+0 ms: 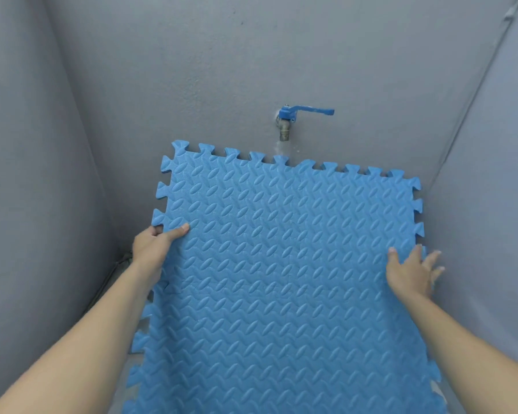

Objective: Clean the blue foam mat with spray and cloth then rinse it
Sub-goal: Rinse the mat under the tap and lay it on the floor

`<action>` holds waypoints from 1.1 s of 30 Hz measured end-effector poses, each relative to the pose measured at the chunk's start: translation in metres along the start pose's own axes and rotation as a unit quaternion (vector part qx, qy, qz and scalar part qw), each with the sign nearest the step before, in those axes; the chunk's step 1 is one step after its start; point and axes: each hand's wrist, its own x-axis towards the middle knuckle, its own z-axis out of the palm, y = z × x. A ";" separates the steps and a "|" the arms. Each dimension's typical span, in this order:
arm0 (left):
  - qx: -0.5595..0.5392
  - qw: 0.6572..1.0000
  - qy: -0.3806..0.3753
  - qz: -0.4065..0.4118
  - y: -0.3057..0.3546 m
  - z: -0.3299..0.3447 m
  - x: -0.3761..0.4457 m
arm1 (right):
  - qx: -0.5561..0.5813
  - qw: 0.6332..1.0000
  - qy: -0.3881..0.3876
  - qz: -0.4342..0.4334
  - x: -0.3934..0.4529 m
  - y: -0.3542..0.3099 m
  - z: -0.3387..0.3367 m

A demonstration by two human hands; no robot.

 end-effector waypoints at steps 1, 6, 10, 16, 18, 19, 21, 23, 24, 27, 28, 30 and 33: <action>0.016 1.000 0.008 0.008 0.003 -0.013 0.004 | 0.019 0.999 0.003 0.033 -0.001 -0.002 0.009; 0.071 0.996 0.042 0.040 0.000 -0.064 0.015 | 0.054 0.997 0.046 0.001 -0.034 -0.090 0.070; 0.080 0.995 0.060 0.028 -0.017 -0.072 0.020 | -0.041 0.958 0.043 -0.281 -0.104 -0.170 0.125; 0.057 0.996 0.061 0.022 -0.026 -0.055 0.024 | -0.198 0.666 -0.051 -0.718 -0.192 -0.156 0.171; 0.035 0.997 0.069 0.028 -0.027 -0.049 0.024 | -0.205 0.637 -0.028 -0.743 -0.167 -0.111 0.162; 0.026 0.996 0.076 0.024 -0.028 -0.048 0.025 | -0.215 0.658 -0.010 -0.722 -0.147 -0.087 0.152; 0.024 0.997 0.077 0.013 -0.026 -0.047 0.024 | -0.231 0.752 0.033 -0.617 -0.098 -0.040 0.125; 0.039 0.997 0.066 0.006 -0.027 -0.050 0.027 | -0.256 0.834 0.021 -0.488 -0.061 0.003 0.092; 0.049 0.997 0.063 0.007 -0.029 -0.052 0.029 | -0.266 0.851 0.010 -0.453 -0.055 0.023 0.081; 0.074 0.995 0.056 0.023 -0.030 -0.045 0.027 | -0.301 0.828 -0.007 -0.473 -0.085 0.071 0.085; 0.087 0.994 0.055 0.025 -0.031 -0.042 0.027 | -0.305 0.798 -0.011 -0.520 -0.110 0.085 0.095; 0.116 0.991 0.058 0.032 -0.031 -0.037 0.028 | -0.288 0.671 -0.058 -0.681 -0.171 0.107 0.119; 0.163 0.983 0.077 0.038 -0.033 -0.043 0.031 | -0.275 0.372 -0.164 -0.871 -0.241 0.105 0.148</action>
